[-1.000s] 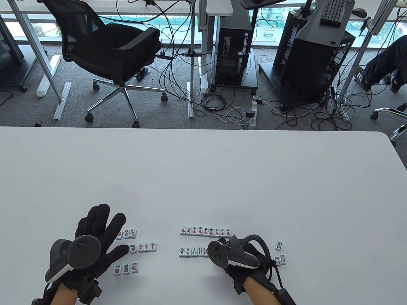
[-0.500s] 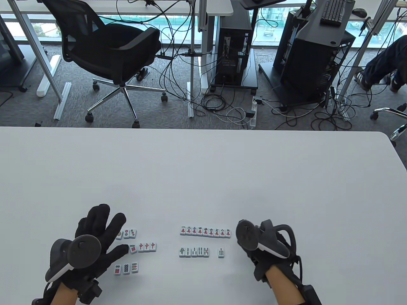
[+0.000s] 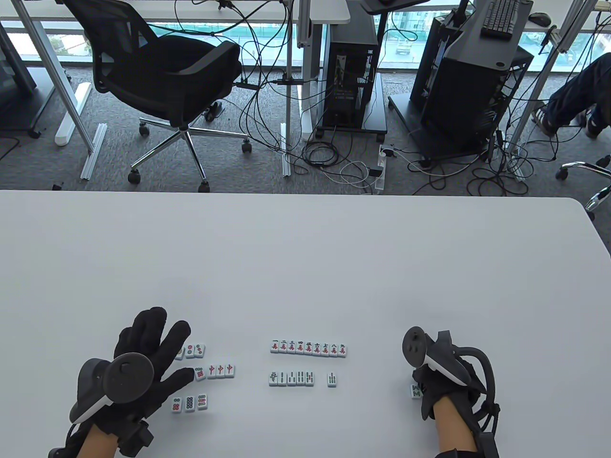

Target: Mahjong suit sorting

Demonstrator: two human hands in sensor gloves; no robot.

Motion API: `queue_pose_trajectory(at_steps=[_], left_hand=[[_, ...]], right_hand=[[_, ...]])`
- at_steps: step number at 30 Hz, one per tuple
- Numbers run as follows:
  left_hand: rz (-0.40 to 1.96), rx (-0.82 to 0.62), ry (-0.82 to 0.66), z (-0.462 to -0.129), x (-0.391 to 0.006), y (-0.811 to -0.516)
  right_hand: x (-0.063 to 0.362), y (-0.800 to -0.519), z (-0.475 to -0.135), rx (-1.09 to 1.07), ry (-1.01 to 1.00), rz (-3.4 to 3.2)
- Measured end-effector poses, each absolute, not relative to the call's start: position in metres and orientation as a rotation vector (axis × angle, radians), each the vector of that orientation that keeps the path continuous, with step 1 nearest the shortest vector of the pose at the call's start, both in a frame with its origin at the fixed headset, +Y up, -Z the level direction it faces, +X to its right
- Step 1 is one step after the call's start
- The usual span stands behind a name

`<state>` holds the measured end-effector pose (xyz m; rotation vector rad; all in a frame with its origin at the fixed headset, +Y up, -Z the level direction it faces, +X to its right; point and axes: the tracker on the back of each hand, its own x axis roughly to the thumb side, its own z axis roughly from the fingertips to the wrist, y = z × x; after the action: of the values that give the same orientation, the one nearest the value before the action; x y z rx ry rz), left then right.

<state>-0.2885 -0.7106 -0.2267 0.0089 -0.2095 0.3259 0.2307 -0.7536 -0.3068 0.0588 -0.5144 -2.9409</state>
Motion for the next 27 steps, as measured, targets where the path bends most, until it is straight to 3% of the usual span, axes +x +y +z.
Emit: queue_pose_trajectory(at_steps=[9,11,13,21,27], left_hand=[[0.328,0.010,-0.209,-0.227,-0.288,-0.710],[0.331,0.015,-0.209,-0.227,-0.289,-0.709],[0.336,0.017,-0.207,-0.227,-0.289,-0.709],[0.334,0.004,-0.205,-0.227,-0.289,-0.711],[0.340,0.012,-0.212,-0.227,-0.289,-0.710]], right_hand=[[0.218,-0.757,-0.313,0.013,-0.497,-2.900],[0.210,-0.753,-0.310,-0.012,-0.407,-2.887],[0.190,-0.744,-0.304,-0.150,-0.268,-2.930],[0.095,-0.734,-0.275,-0.764,-0.161,-3.008],[0.061,-0.750,-0.272,-0.833,-0.219,-2.892]])
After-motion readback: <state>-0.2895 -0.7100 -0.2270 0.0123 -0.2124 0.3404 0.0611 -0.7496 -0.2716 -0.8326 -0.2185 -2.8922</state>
